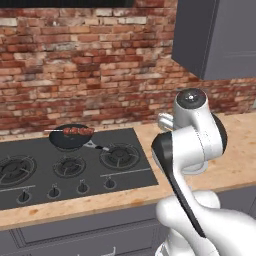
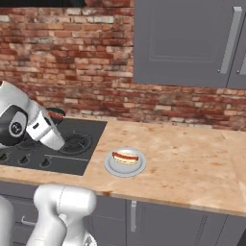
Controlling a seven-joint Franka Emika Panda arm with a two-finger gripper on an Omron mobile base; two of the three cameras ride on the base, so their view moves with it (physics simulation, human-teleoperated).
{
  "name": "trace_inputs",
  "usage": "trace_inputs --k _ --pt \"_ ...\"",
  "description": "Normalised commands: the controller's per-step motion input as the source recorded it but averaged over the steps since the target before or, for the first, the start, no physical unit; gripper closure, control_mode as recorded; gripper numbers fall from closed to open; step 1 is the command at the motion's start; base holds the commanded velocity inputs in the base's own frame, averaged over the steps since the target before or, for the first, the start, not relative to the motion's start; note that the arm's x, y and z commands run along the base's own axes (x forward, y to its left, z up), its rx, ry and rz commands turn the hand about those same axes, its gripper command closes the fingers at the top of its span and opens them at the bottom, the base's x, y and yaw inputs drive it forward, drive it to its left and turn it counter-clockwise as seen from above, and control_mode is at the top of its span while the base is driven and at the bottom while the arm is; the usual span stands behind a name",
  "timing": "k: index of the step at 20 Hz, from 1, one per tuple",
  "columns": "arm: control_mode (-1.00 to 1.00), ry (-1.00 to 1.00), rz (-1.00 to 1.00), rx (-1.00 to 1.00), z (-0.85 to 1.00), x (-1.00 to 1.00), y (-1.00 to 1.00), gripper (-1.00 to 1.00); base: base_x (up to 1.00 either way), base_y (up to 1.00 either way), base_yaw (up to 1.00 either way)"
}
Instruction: Place the cold items (corn and pear) from the fridge in one tupperware on the dining counter. Place the warm items (kebab skewer and hot dog) in the stove area in another tupperware.
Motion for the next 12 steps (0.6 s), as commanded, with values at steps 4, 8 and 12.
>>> trace_inputs --k 4,8,12 --pt "-1.00 0.62 -0.14 0.00 -0.26 0.00 -0.69 -1.00 0.00 0.00 0.00" --pt "-1.00 0.16 -0.03 0.00 -0.40 0.00 -0.43 -1.00 0.00 0.00 0.00" --pt "-1.00 0.00 0.00 0.04 -0.46 0.21 -0.42 -1.00 0.00 0.00 0.00"
